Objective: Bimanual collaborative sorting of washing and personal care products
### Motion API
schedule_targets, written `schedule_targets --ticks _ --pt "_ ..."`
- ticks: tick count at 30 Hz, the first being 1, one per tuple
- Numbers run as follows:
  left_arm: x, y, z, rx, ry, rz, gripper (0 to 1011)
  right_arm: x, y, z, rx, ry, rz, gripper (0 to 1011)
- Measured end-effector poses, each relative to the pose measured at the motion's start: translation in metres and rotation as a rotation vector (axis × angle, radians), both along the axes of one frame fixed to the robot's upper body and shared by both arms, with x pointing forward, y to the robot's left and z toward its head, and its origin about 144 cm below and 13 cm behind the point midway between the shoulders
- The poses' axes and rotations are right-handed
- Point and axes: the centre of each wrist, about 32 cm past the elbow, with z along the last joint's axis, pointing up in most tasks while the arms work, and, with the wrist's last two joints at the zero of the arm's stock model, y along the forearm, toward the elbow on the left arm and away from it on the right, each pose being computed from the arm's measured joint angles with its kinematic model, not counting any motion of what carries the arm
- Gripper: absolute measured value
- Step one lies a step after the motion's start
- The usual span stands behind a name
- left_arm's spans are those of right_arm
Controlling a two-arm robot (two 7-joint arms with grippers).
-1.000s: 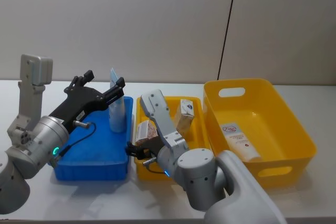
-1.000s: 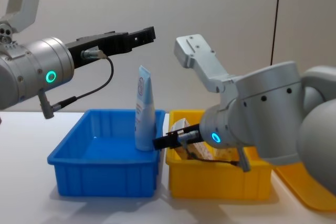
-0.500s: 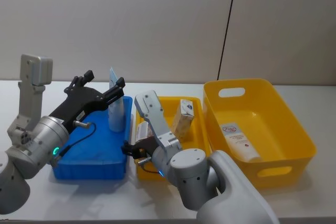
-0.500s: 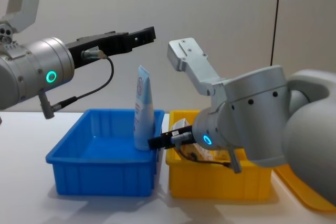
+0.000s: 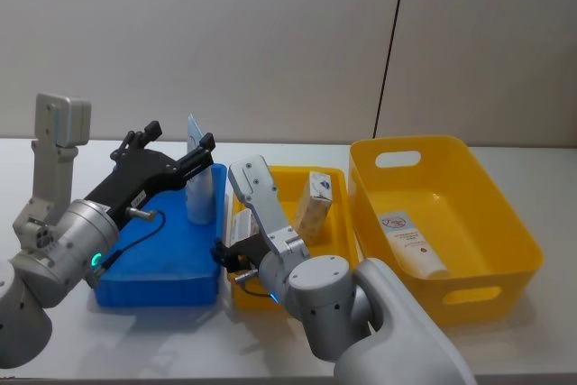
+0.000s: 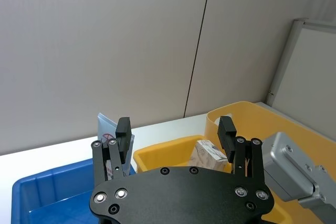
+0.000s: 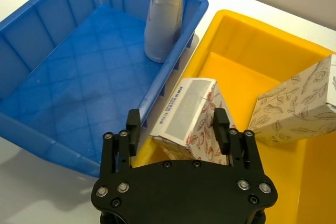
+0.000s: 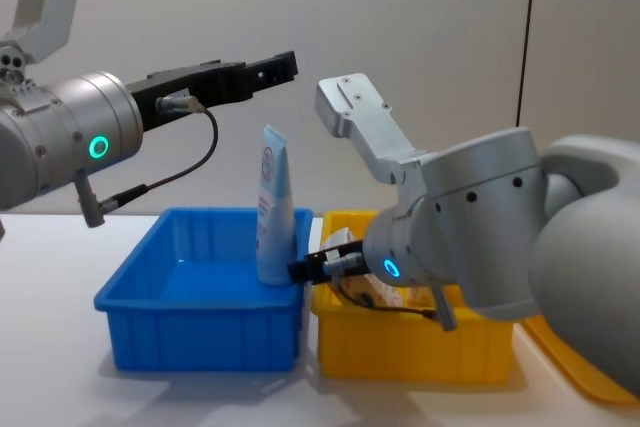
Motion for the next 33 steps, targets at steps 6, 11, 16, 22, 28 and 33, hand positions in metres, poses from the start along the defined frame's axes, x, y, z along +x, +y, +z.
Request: schedule_targets --ticks 6,11,16,22,28,33 --pt "0.0 0.0 0.0 0.0 0.0 0.0 1000 0.0 0.0007 -0.0005 -0.001 0.0 -0.001 658" --pt "0.0 0.0 0.0 0.0 0.0 0.0 1000 0.0001 0.0012 -0.0005 -0.001 0.0 -0.001 530" --pt "0.0 0.0 0.0 0.0 0.0 0.0 1000 0.0002 0.0014 -0.0005 -0.001 0.0 -0.002 451" --pt "0.0 0.0 0.0 0.0 0.0 0.0 1000 0.0002 0.0017 -0.0005 -0.001 -0.001 -0.002 418" --pt "0.0 0.0 0.0 0.0 0.0 0.0 1000 0.0003 0.0007 0.0 0.005 -0.007 -0.004 404" --pt "0.0 0.0 -0.0001 0.0 0.0 0.0 1000 -0.0001 -0.0011 0.0014 0.015 -0.024 -0.01 390"
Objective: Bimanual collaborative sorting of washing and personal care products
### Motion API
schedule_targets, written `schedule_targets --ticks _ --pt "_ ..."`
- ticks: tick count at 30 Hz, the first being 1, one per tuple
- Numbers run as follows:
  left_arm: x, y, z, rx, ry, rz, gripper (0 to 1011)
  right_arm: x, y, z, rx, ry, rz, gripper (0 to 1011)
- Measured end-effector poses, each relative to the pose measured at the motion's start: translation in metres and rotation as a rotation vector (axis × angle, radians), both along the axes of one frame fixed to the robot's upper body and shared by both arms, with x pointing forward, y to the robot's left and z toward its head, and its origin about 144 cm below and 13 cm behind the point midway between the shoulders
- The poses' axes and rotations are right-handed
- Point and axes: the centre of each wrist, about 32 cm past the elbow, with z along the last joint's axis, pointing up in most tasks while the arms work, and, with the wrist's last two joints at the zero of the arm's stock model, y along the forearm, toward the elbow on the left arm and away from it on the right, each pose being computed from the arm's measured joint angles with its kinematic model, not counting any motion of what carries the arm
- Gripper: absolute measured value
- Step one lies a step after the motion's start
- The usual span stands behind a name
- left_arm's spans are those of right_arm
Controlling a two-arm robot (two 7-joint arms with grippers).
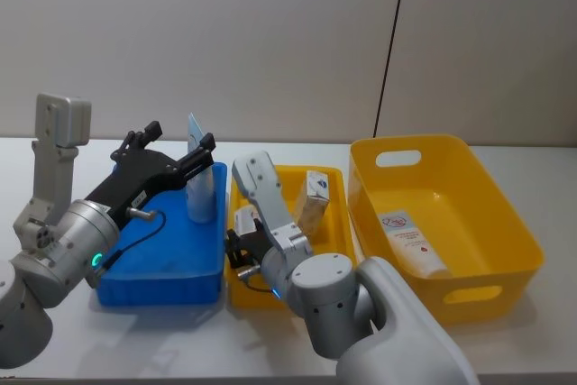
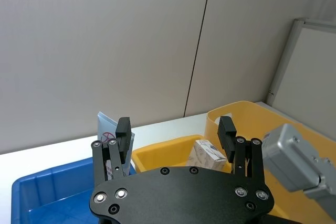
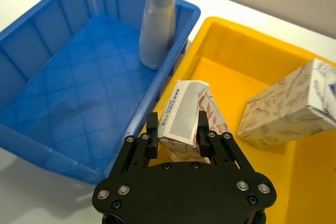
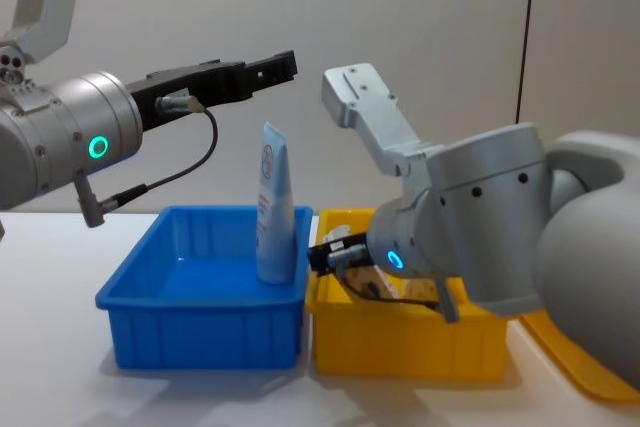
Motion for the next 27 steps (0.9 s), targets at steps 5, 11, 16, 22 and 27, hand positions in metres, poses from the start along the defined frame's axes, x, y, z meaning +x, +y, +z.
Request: schedule_targets --ticks 5,11,16,22,27 --pt "0.0 0.0 0.0 0.0 0.0 0.0 1000 -0.001 -0.003 0.002 0.018 -0.032 -0.013 382" --pt "0.0 0.0 0.0 0.0 0.0 0.0 1000 -0.002 -0.008 0.006 0.049 -0.079 -0.036 378" --pt "0.0 0.0 0.0 0.0 0.0 0.0 1000 -0.003 -0.013 0.011 0.077 -0.107 -0.053 378" --pt "0.0 0.0 0.0 0.0 0.0 0.0 1000 -0.003 -0.02 0.022 0.131 -0.147 -0.072 378" --pt "0.0 0.0 0.0 0.0 0.0 0.0 1000 -0.004 -0.028 0.034 0.19 -0.175 -0.085 378"
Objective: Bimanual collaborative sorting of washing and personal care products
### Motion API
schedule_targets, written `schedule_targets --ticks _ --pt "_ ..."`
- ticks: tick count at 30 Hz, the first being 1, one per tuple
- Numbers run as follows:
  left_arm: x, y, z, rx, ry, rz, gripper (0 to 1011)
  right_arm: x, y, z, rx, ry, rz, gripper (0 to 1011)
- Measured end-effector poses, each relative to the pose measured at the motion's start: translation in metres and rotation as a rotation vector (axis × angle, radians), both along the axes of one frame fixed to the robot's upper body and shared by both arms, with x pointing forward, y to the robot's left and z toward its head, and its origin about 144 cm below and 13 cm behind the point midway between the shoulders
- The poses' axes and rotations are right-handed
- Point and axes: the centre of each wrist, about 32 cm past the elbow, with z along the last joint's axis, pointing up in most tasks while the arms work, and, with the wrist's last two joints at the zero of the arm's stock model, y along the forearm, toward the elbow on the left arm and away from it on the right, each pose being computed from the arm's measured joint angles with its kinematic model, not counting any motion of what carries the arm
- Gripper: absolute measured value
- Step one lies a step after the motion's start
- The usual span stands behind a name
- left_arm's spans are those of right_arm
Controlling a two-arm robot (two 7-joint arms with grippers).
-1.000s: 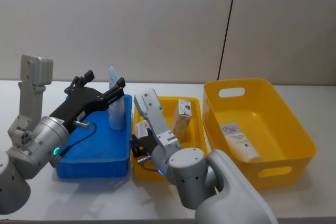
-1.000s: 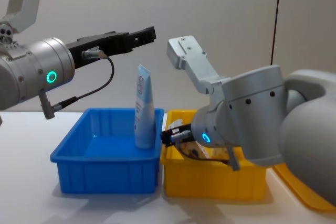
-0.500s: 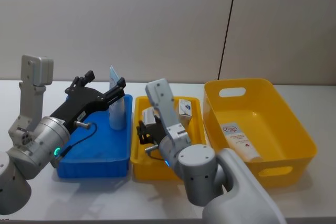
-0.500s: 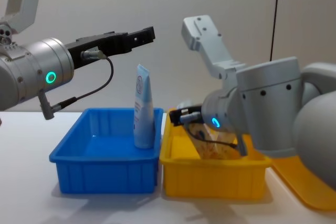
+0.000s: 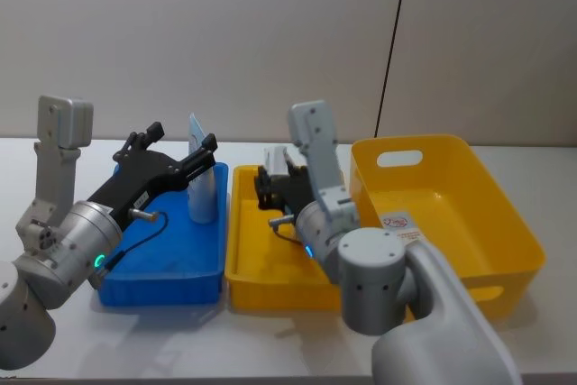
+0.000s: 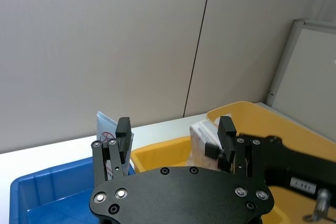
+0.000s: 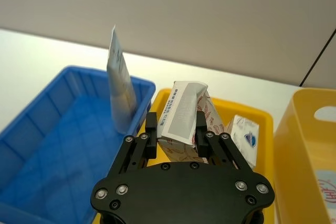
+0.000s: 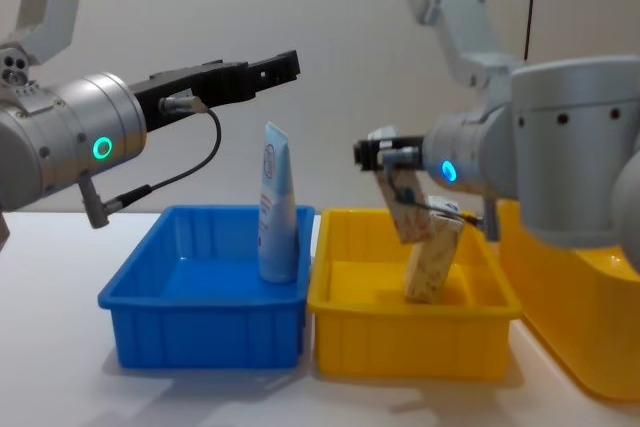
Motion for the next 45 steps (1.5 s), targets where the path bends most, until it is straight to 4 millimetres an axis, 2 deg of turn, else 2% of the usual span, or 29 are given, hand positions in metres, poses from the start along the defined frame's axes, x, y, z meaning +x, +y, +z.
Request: schedule_targets --ticks 21,33,45 --pt "0.0 0.0 0.0 0.0 0.0 0.0 1000 0.0 -0.053 0.055 0.252 -0.119 -0.082 378" --pt "0.0 0.0 0.0 0.0 0.0 0.0 1000 -0.003 -0.07 0.067 0.3 -0.116 -0.124 378" --pt "0.0 0.0 0.0 0.0 0.0 0.0 1000 -0.002 -0.083 0.07 0.264 -0.078 -0.208 374"
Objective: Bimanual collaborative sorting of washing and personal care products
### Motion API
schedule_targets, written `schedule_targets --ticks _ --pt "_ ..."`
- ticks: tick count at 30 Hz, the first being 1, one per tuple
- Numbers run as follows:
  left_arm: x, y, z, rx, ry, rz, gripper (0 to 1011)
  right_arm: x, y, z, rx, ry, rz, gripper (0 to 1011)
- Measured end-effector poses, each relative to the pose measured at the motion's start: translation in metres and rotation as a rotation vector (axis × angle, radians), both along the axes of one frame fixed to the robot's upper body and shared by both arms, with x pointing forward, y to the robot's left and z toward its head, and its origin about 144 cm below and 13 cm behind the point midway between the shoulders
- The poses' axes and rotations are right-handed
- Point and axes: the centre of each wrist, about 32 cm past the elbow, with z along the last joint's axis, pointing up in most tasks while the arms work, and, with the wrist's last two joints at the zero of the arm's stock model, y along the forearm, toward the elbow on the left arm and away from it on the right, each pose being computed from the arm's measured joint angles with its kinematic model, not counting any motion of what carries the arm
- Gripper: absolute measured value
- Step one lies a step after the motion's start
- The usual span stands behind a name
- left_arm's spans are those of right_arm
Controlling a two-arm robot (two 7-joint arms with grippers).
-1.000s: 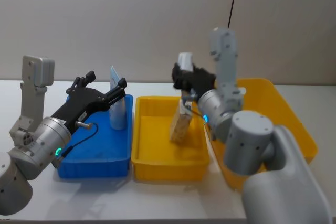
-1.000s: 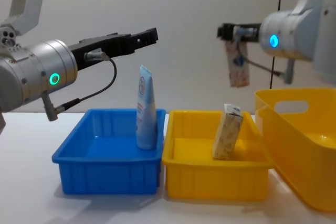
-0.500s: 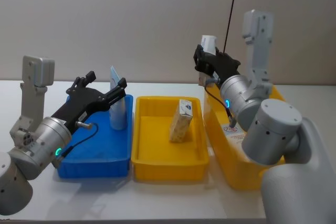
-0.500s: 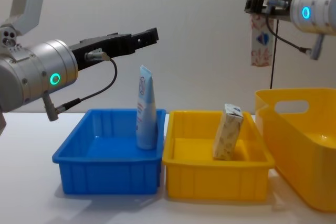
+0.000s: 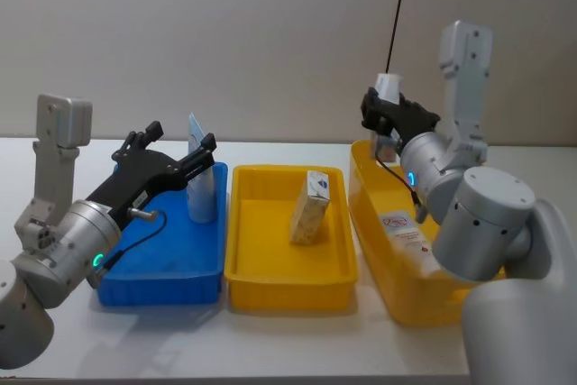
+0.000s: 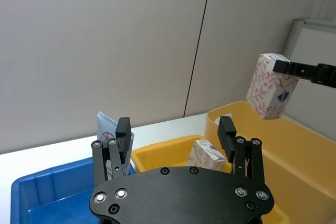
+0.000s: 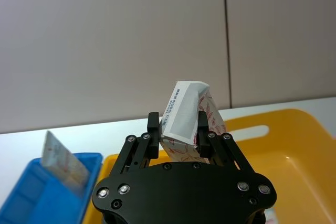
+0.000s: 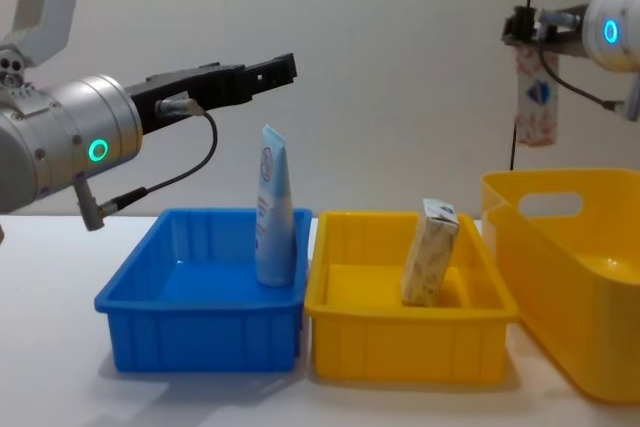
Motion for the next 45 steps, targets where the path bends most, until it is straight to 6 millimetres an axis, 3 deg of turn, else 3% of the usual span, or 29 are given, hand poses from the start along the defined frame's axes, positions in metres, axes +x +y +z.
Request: schedule_targets --ticks 29,45 --pt "0.0 0.0 0.0 0.0 0.0 0.0 1000 0.024 -0.004 -0.018 -0.125 0.207 -0.237 373" --pt "0.0 0.0 0.0 0.0 0.0 0.0 1001 0.027 -0.004 -0.02 -0.142 0.234 -0.259 884"
